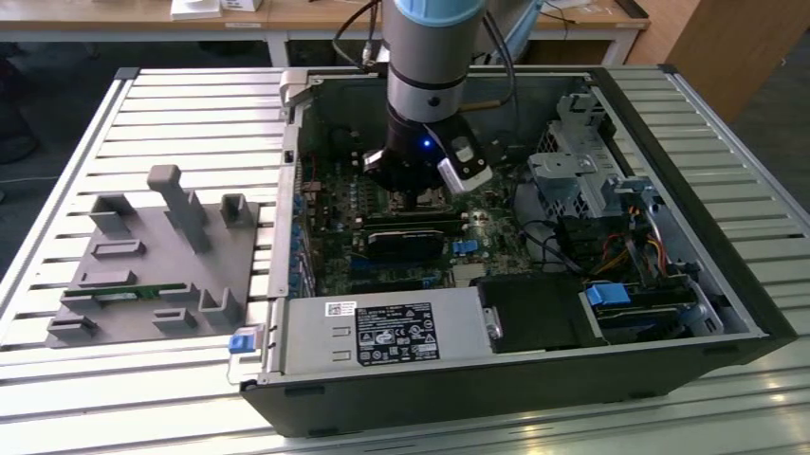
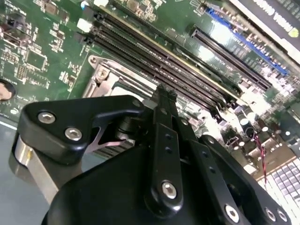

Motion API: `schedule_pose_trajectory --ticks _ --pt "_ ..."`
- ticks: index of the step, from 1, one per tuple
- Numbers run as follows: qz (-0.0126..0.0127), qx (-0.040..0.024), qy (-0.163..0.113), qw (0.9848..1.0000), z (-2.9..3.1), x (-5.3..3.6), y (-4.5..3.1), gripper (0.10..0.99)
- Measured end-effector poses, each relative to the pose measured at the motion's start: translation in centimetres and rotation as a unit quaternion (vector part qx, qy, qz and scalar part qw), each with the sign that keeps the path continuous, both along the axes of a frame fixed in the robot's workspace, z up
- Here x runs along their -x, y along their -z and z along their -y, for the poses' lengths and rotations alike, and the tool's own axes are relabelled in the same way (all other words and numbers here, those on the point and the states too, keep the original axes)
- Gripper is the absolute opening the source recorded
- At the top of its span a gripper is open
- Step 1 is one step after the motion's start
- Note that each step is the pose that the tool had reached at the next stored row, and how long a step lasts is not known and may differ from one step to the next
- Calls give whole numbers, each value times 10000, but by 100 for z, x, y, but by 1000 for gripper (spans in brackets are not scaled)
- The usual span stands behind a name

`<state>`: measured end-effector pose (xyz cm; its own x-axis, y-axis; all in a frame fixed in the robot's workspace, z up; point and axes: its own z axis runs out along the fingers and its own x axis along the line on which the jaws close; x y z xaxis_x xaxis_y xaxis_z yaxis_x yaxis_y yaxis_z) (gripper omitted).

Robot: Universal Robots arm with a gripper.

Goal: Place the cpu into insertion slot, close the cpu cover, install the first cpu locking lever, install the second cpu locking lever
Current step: 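Install the second cpu locking lever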

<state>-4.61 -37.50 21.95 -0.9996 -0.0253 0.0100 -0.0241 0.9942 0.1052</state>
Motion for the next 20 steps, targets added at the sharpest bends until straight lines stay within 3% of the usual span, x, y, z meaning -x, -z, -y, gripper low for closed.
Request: schedule_pose_trajectory --ticks 2,4,13,20 --pt "1 -138 1 9999 10 1 2 122" --pt "1 -195 3 9998 32 1 2 122" --pt "1 -200 9 9998 80 151 5 122" --pt "2 -223 29 9997 135 164 19 122"
